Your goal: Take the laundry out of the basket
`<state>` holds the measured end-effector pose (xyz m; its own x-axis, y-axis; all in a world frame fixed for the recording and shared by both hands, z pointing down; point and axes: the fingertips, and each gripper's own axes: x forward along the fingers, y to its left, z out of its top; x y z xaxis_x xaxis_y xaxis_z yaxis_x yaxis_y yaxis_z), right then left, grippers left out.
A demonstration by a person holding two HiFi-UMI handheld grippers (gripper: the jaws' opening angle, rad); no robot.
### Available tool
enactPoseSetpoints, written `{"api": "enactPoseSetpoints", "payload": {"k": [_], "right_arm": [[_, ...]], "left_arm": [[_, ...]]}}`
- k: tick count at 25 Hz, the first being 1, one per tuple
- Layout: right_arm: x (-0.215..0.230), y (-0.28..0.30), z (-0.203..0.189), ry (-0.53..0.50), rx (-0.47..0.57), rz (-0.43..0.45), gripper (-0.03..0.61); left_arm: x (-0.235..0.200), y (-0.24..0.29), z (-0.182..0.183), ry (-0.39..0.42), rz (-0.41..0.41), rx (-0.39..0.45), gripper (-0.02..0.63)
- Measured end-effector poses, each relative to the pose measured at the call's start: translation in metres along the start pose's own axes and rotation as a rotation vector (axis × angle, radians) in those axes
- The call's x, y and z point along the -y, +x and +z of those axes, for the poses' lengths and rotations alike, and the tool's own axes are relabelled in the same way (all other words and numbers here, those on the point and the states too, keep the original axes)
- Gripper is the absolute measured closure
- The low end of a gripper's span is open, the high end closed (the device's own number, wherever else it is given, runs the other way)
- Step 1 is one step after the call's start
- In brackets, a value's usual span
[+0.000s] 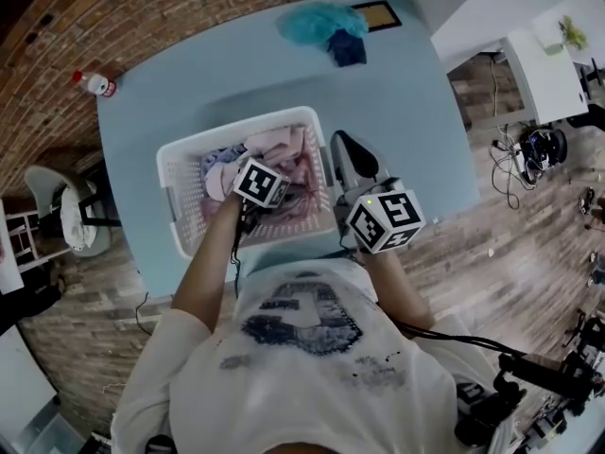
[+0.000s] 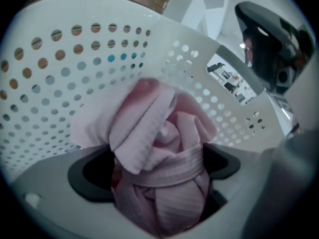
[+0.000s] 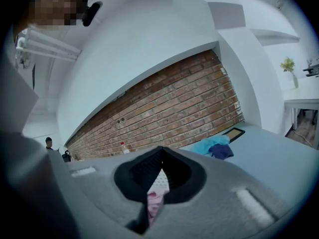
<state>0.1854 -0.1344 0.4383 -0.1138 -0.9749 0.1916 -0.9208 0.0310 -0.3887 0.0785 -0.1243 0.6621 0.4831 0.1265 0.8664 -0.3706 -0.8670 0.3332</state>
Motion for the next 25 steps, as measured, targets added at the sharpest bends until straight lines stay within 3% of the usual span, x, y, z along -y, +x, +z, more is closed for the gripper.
{"api": "enactPoseSetpoints", "payload": {"k": [4, 7, 9, 18, 20, 25], "right_arm": [[0.010, -0.001, -0.001, 0.002, -0.010, 0.011, 0.581], [0.012, 0.001, -0.001, 0.005, -0.018, 0.031, 0.580], [0.013, 0.002, 0.002, 0.001, -0.022, 0.047, 0.580], [0.029, 0.003, 0.009, -0.003, -0.040, 0.106, 0.580], [0.032, 0.002, 0.010, -0.003, -0.041, 0.118, 0.580], [0.035, 0.001, 0.015, -0.003, -0.039, 0.152, 0.580]], "left_arm": [[0.015, 0.009, -0.021, 0.006, 0.006, -0.149, 0.084], [0.011, 0.037, -0.012, 0.125, 0.073, -0.123, 0.077], [0.010, 0.053, -0.016, 0.160, 0.098, -0.146, 0.066], [-0.008, 0.063, -0.018, 0.155, 0.112, -0.202, 0.058], [-0.005, 0.060, -0.018, 0.176, 0.109, -0.206, 0.099], [0.007, 0.048, -0.020, 0.290, 0.111, -0.177, 0.301]]}}
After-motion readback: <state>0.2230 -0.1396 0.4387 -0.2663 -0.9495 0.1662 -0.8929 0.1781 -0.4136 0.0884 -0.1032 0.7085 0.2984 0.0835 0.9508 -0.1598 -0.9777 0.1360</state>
